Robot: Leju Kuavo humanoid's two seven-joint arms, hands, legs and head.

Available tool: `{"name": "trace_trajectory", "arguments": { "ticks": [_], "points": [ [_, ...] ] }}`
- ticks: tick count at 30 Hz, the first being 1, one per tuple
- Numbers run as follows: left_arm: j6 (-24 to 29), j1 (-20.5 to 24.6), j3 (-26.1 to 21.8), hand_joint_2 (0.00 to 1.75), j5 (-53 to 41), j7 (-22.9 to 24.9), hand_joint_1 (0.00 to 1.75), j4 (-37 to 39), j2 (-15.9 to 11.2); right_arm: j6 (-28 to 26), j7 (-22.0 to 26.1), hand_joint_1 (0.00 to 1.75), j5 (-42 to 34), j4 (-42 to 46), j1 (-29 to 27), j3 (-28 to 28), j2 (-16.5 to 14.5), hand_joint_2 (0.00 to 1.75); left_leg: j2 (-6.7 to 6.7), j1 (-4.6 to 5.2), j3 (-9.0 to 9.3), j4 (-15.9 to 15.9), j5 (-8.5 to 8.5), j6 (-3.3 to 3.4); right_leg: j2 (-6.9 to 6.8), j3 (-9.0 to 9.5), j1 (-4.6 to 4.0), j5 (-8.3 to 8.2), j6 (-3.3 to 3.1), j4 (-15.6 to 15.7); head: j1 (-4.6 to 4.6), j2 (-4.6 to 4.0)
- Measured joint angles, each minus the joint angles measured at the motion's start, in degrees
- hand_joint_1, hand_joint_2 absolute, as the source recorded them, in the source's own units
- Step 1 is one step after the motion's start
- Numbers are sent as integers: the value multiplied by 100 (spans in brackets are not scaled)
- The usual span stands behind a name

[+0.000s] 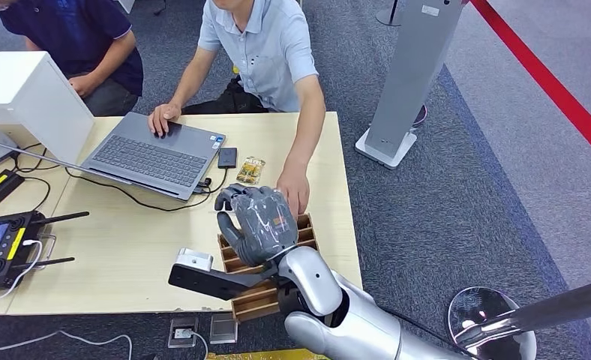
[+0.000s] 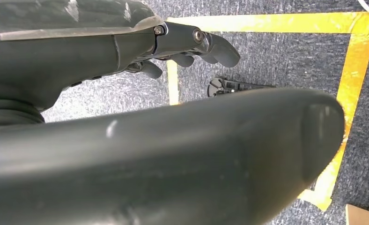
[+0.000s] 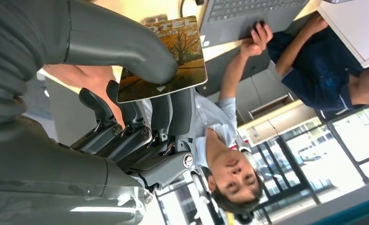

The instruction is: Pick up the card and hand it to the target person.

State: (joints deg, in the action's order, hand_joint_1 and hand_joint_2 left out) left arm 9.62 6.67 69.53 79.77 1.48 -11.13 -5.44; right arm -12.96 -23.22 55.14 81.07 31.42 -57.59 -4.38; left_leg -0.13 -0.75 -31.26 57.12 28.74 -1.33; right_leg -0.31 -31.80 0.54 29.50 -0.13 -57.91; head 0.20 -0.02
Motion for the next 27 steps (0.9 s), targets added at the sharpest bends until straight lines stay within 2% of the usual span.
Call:
{"name": "trace_trajectory", "arguments": {
  "ticks": [8,16,21,27],
  "points": [
    [-55,157,150,0,-84,78,0,0,10,-37,659,155,-260,-1202,1076,-45,-308,175,-1,0,-1,0,-4,-1,-2,1,0,-4,-4,-4,-3,0],
    [-69,295,302,0,-169,146,0,0,17,-37,881,155,-299,-2846,2088,-111,-723,175,-3,0,-3,1,-4,0,-2,0,0,-4,-5,-4,3,0],
    [-80,313,387,0,-172,163,0,0,17,-150,1036,155,-261,-3724,2436,-178,-929,175,-2,0,-3,1,-4,0,-3,-1,0,-4,-5,-3,4,0],
    [-83,318,437,0,-169,165,0,0,18,-220,1121,155,-179,-4449,2578,-267,-1175,175,-2,0,-2,1,-4,-1,-2,-2,0,-4,-5,-4,-1,0]
  ]
}}
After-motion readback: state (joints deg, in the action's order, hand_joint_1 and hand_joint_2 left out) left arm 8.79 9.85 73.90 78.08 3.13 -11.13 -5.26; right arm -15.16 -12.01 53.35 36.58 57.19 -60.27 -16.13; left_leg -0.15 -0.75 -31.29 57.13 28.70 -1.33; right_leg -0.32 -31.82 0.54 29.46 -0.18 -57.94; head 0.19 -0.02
